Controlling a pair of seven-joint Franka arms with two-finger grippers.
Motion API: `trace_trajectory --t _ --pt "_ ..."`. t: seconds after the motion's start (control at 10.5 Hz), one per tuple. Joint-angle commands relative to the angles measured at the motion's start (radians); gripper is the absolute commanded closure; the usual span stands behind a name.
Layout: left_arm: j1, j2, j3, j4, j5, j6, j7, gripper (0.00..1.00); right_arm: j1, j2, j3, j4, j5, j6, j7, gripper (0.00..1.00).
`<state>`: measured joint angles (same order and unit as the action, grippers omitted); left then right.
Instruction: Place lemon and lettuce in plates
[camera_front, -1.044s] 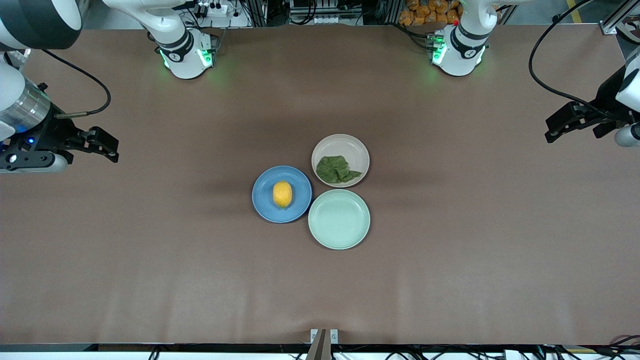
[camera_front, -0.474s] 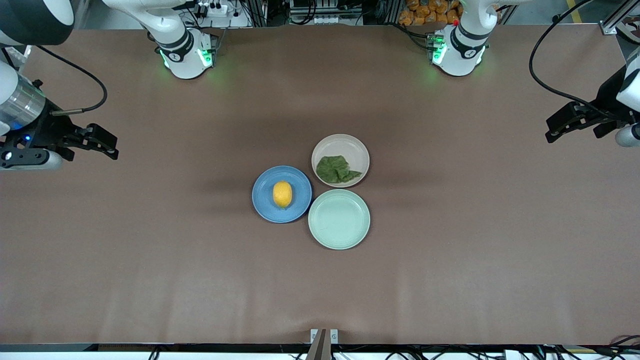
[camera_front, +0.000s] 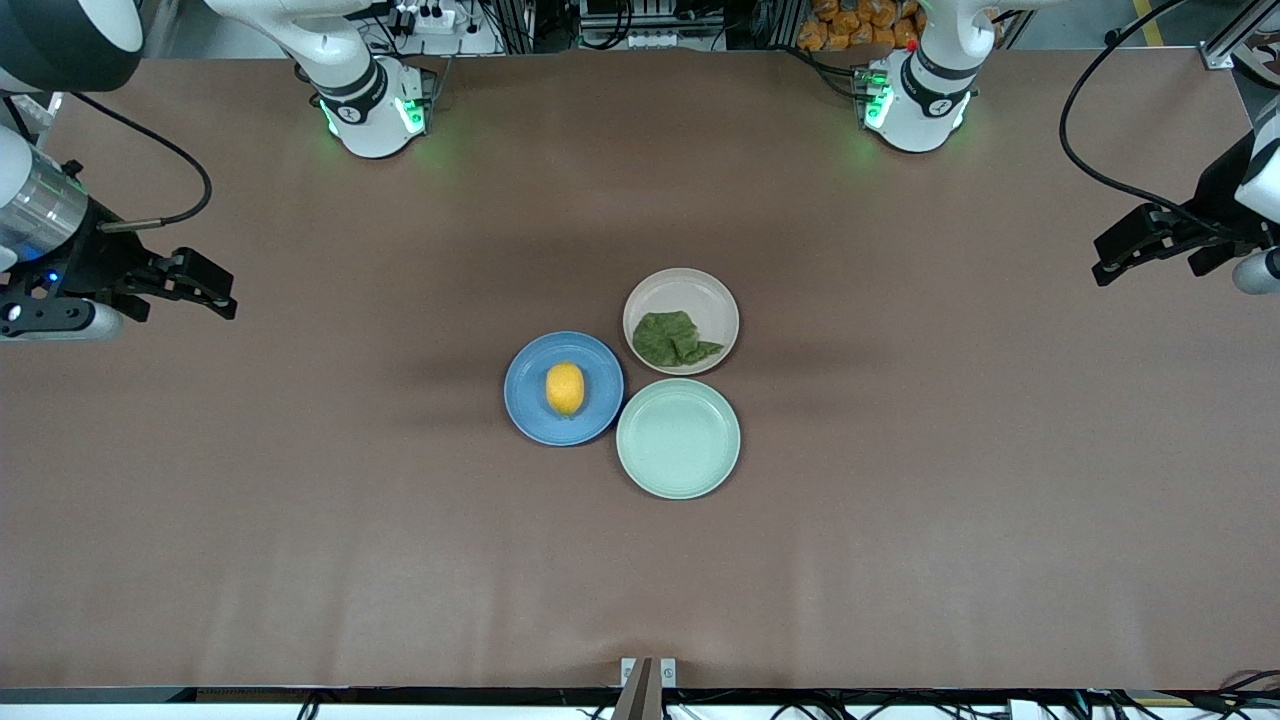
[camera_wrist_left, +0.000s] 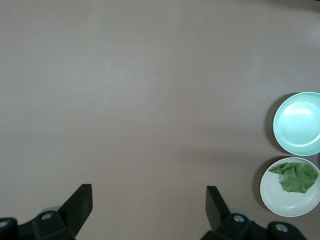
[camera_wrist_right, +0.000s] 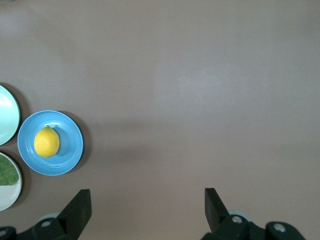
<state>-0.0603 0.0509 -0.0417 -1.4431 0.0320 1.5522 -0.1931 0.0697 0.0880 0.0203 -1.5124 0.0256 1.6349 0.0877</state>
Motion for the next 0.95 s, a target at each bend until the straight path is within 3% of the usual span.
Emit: trace_trajectory --t 0.0,0.85 --pt "0.000 -0.010 0.006 -0.003 -0.020 -0.011 0.023 0.00 -0.005 -0.027 -0.008 -0.025 0.025 0.008 0.004 0.00" --pt "0.002 -0.010 0.006 -0.003 -0.012 -0.011 0.024 0.00 0.002 -0.016 -0.005 0.006 0.013 0.006 -0.002 0.00"
